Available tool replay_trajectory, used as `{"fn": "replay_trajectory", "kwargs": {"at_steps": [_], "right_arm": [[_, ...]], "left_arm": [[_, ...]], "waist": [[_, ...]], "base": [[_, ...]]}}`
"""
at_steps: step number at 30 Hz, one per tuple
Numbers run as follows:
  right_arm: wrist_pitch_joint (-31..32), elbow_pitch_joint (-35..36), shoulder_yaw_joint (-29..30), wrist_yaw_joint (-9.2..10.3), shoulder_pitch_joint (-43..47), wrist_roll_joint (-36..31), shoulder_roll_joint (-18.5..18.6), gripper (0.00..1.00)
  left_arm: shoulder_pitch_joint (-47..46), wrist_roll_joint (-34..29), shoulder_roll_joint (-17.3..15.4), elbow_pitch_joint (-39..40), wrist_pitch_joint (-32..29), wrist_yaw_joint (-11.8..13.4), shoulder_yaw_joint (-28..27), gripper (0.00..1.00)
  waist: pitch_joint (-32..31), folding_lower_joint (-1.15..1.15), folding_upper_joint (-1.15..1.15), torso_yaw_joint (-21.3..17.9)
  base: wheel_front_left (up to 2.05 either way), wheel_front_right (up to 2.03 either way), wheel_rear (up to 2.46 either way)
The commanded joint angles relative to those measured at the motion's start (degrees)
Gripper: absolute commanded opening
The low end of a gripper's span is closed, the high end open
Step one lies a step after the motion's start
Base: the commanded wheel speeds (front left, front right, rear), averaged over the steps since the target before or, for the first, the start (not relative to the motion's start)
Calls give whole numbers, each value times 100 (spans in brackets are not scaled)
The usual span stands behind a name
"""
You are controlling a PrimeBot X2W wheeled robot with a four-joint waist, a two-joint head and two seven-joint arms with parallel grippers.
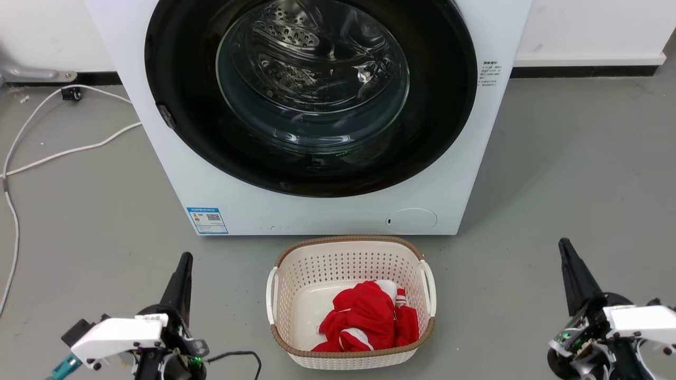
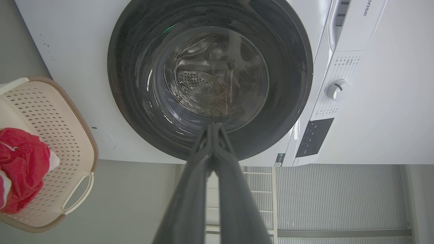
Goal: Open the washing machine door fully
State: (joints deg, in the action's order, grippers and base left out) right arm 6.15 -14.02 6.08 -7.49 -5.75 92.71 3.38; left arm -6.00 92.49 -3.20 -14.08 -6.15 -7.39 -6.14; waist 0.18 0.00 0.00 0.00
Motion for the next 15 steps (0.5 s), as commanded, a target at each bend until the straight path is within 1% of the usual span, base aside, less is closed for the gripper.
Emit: {"fn": "replay_trajectory", "kwargs": {"at_steps": [1, 11, 15], "right_arm": [[-3, -15, -1, -1, 14, 0, -1, 100], [-276, 183, -169, 0, 120, -215, -8, 100], [-383, 283, -193, 0, 151, -481, -11, 100]], "left_arm": [[7, 0, 2, -22, 2, 1, 5, 100], [-16, -139, -4, 108, 258, 0, 314, 100], [-45, -286, -36, 191, 381, 0, 401, 100]], "waist": [[0, 0, 0, 0], [-2, 0, 0, 1], [-6, 0, 0, 2]], "base": [[0, 0, 0], [0, 0, 0], [0, 0, 0]]}}
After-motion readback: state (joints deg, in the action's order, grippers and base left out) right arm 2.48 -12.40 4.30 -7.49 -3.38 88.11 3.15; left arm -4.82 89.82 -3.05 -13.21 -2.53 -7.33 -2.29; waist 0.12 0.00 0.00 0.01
